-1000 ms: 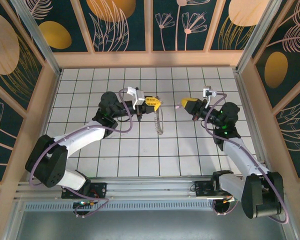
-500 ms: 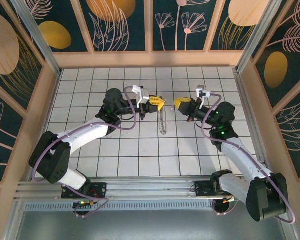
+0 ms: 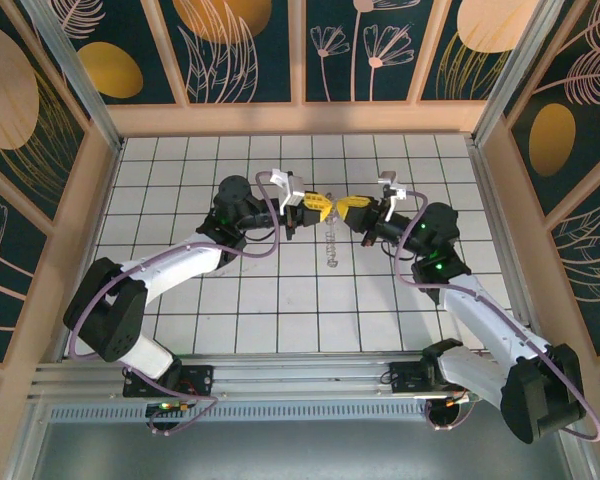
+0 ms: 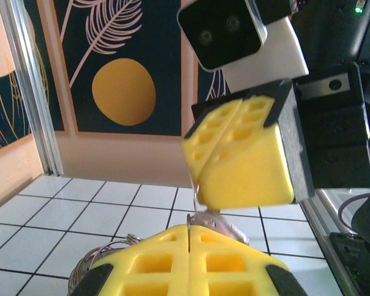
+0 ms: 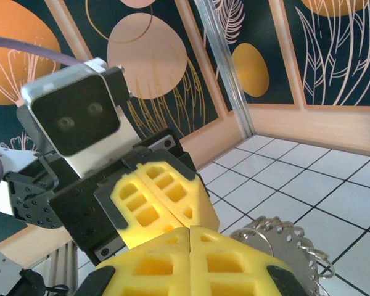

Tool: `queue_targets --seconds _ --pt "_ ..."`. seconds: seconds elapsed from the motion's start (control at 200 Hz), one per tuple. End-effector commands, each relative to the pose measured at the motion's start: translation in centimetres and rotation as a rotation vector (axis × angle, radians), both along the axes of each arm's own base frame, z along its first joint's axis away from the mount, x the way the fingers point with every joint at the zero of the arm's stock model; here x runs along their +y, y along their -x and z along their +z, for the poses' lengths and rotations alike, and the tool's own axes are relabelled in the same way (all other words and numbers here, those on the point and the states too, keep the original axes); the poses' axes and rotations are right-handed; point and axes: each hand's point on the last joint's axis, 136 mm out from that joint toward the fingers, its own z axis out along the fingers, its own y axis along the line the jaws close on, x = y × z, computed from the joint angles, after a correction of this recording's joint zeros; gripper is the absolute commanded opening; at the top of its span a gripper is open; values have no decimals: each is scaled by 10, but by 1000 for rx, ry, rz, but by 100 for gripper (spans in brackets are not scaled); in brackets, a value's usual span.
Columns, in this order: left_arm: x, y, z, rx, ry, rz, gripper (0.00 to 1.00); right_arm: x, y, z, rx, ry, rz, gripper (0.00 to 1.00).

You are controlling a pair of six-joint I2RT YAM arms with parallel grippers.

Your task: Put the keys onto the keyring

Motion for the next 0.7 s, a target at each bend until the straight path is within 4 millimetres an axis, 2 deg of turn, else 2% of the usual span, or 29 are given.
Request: queue_targets --seconds 0.0,0.265,0.696 --pt "-2 0 23 -38 49 3 0 -4 0 15 -77 4 -48 0" --pt "-2 2 24 -39 54 0 0 -18 0 12 -95 12 -145 0" --pt "-4 3 26 -46 60 -3 0 -7 5 16 -107 13 -98 0"
